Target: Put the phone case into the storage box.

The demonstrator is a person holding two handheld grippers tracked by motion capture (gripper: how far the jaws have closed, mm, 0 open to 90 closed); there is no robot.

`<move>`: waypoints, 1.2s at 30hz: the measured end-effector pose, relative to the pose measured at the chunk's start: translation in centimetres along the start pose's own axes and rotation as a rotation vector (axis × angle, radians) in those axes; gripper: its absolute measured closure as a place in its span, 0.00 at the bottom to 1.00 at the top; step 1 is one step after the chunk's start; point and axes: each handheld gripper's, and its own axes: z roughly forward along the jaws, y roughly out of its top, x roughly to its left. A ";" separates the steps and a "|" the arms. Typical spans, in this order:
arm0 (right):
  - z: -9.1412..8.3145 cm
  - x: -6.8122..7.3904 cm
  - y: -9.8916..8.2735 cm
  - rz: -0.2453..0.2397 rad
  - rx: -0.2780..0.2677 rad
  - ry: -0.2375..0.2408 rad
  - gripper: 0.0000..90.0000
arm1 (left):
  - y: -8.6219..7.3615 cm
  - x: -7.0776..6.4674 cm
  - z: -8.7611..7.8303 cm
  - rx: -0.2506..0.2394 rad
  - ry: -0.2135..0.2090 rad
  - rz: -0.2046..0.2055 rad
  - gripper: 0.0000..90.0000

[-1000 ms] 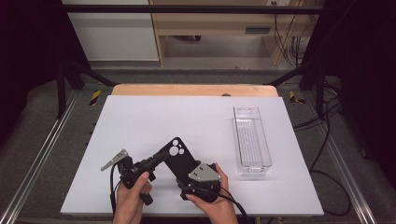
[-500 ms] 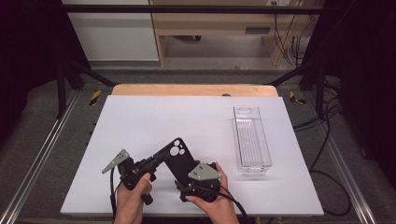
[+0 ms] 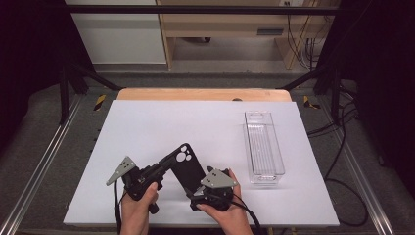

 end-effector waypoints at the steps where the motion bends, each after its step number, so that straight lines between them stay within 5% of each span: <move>1: 0.0 0.0 0.0 0.000 0.001 0.001 0.06 | 0.0 0.0 0.0 0.002 0.003 0.009 0.89; 20: -0.6 -0.5 0.4 0.026 -0.020 0.017 0.07 | 0.2 0.0 -0.2 -0.005 0.045 0.091 0.89; 36: -0.9 0.1 1.1 -0.001 -0.076 -0.003 0.05 | -0.1 -0.9 0.2 0.006 0.047 0.141 0.90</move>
